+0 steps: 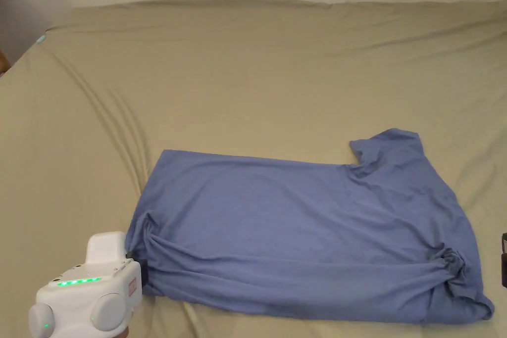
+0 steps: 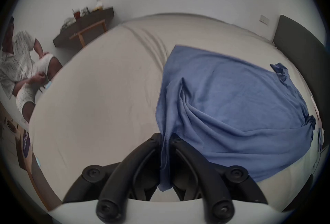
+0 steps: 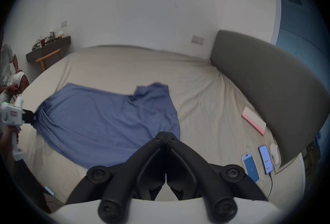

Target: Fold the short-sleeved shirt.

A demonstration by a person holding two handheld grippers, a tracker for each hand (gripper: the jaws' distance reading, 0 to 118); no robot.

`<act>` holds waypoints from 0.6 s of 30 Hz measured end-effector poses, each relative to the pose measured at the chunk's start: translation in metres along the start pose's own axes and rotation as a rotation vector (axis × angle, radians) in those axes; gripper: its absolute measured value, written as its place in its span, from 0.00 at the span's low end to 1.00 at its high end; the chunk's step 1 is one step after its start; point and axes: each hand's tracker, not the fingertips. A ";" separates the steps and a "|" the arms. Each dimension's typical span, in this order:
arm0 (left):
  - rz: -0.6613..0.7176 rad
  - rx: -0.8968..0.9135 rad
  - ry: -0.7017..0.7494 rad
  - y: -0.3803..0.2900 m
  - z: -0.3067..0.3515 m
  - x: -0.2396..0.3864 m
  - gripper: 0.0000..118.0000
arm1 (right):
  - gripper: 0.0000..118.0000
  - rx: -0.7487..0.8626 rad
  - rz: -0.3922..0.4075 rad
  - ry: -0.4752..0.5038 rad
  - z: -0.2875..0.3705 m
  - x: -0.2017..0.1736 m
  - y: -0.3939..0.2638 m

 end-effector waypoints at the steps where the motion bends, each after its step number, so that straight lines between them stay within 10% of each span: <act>1: 0.013 0.014 -0.008 0.001 0.009 -0.001 0.05 | 0.00 -0.052 -0.002 0.008 -0.011 0.004 -0.004; 3: 0.044 0.038 -0.027 0.001 0.019 -0.005 0.05 | 0.12 -0.169 -0.034 0.021 -0.044 0.014 -0.018; 6: 0.034 0.054 -0.020 -0.001 0.027 -0.004 0.05 | 0.84 -0.408 -0.128 0.079 -0.095 0.026 -0.040; 7: 0.029 0.054 -0.017 -0.002 0.025 -0.005 0.05 | 0.91 -0.430 -0.144 0.075 -0.112 0.033 -0.050; 14: 0.045 0.031 -0.019 -0.010 0.020 -0.011 0.05 | 0.92 -0.447 -0.150 0.087 -0.148 0.032 -0.070; 18: 0.046 0.033 -0.021 -0.008 0.020 -0.009 0.05 | 0.45 -0.472 -0.229 0.149 -0.161 0.036 -0.073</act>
